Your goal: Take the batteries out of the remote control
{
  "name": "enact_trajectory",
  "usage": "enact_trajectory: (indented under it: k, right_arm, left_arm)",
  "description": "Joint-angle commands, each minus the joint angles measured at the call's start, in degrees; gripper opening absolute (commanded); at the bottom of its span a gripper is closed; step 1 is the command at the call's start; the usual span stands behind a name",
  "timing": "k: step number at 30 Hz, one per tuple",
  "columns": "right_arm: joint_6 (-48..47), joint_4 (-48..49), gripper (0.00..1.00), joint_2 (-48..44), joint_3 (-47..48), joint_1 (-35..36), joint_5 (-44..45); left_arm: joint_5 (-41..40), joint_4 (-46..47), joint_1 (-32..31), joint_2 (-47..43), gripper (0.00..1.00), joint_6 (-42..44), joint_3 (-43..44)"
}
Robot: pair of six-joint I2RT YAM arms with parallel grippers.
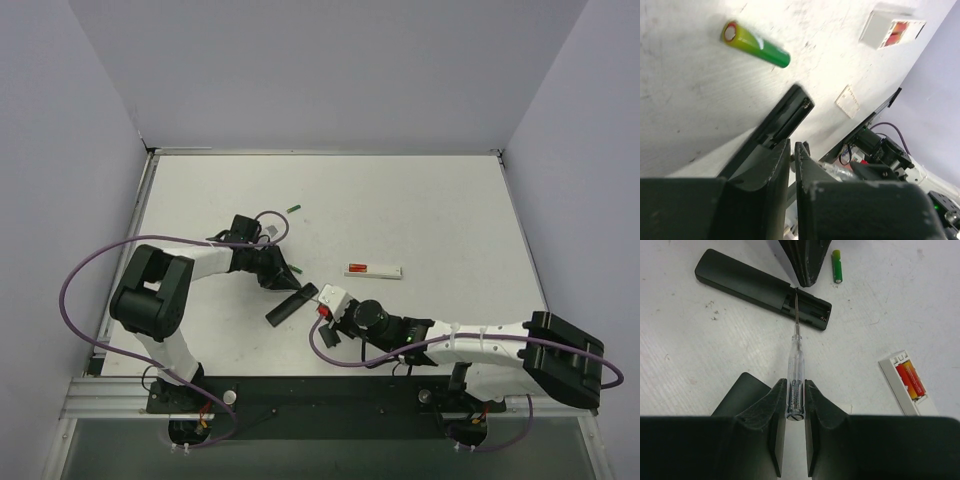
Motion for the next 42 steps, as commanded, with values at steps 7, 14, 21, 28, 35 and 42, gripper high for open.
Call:
enact_trajectory:
  k: [7, 14, 21, 28, 35, 42]
  right_arm:
    - [-2.07, -8.56, 0.0, -6.2, 5.65, -3.44, -2.9]
    - [-0.14, -8.75, 0.0, -8.14, 5.57, -2.74, -8.96]
    - [1.98, -6.29, 0.0, -4.64, 4.78, -2.47, -11.87]
    - [1.8, -5.4, 0.0, -1.82, 5.3, -4.31, -9.94]
    - [2.59, -3.03, 0.0, 0.47, 5.13, -6.43, -10.02]
    - [2.68, -2.59, 0.0, 1.0, 5.48, -7.04, -10.02]
  left_arm:
    - [-3.34, -3.98, 0.8, -1.9, 0.2, 2.56, 5.74]
    - [-4.13, -6.0, 2.91, -2.95, 0.2, 4.31, 6.71]
    - [-4.57, -6.18, 3.44, -3.31, 0.2, 5.29, 5.3]
    - [-3.6, -3.63, 3.35, -2.69, 0.2, 4.67, 1.88]
    - [-3.51, -2.22, 3.0, -2.69, 0.2, 4.23, -0.41]
    - [-3.42, -1.61, 2.65, -2.34, 0.2, 4.05, -1.2]
